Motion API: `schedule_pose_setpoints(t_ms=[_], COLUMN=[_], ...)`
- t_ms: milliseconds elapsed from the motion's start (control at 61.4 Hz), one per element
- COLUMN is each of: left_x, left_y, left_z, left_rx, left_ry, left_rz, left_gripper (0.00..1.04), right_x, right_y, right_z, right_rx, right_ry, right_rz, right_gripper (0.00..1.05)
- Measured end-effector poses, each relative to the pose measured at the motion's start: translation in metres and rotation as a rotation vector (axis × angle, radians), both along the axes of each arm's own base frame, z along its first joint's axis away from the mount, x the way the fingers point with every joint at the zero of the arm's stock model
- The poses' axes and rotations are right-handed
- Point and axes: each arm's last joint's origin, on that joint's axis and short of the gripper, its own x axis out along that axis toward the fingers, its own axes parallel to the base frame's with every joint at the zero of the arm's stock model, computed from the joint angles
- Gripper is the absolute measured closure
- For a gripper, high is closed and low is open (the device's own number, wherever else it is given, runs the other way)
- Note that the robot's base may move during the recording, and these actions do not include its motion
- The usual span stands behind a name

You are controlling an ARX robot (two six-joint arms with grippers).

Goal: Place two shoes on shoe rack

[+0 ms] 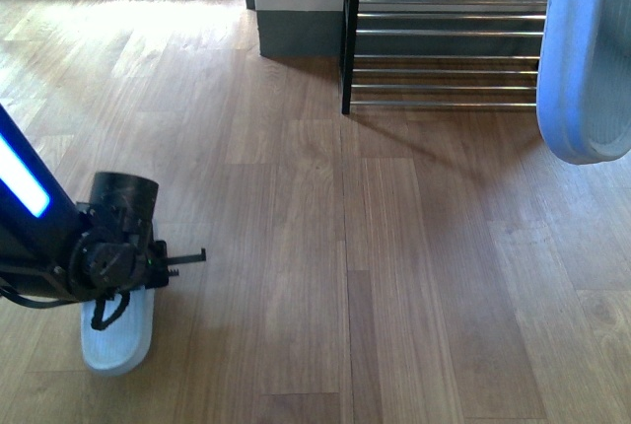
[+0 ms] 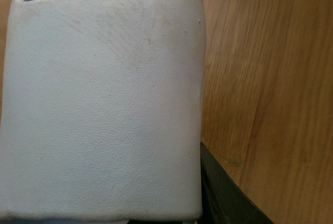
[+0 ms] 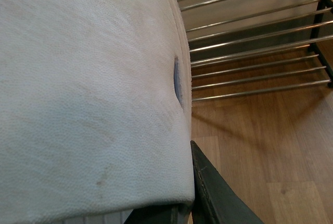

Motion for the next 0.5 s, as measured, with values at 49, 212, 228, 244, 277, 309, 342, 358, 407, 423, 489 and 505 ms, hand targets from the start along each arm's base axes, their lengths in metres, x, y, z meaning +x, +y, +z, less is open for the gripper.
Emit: schedule_pose_setpoints(t_ms=[49,212,228,244,277,309,342,358,407,423,489,505], left_x=[-0.008,-0.045,-0.049,-0.053,-0.063,-0.070,-0.084,-0.087,-0.100,-0.106,-0.122,-0.128], left_y=[0.000,-0.001,-0.001,-0.002,-0.002,-0.002,-0.003,-0.003,-0.004,-0.004,-0.006,-0.007], left_z=[0.024,0.088,0.093,0.098,0.114,0.124,0.144,0.149,0.169,0.180,0.204,0.213], left_rx=[0.003,0.037,0.042,0.044,0.046,0.049,0.059,0.061,0.080,0.088,0.114,0.128], left_ry=[-0.026,-0.092,-0.096,-0.101,-0.117,-0.128,-0.152,-0.160,-0.194,-0.212,-0.261,-0.280], left_rz=[0.001,-0.020,-0.024,-0.028,-0.035,-0.039,-0.047,-0.049,-0.054,-0.053,-0.052,-0.052], left_gripper=[1.03,1.03,1.03,1.03,1.03,1.03,1.03,1.03,1.03,1.03,1.03,1.03], right_x=[0.000,0.000,0.000,0.000,0.000,0.000,0.000,0.000,0.000,0.000,0.000,0.000], right_y=[0.000,0.000,0.000,0.000,0.000,0.000,0.000,0.000,0.000,0.000,0.000,0.000], right_z=[0.000,0.000,0.000,0.000,0.000,0.000,0.000,0.000,0.000,0.000,0.000,0.000], right_rx=[0.000,0.000,0.000,0.000,0.000,0.000,0.000,0.000,0.000,0.000,0.000,0.000], right_ry=[0.000,0.000,0.000,0.000,0.000,0.000,0.000,0.000,0.000,0.000,0.000,0.000], right_rz=[0.000,0.000,0.000,0.000,0.000,0.000,0.000,0.000,0.000,0.000,0.000,0.000], right_gripper=[1.03,1.03,1.03,1.03,1.03,1.03,1.03,1.03,1.03,1.03,1.03,1.03])
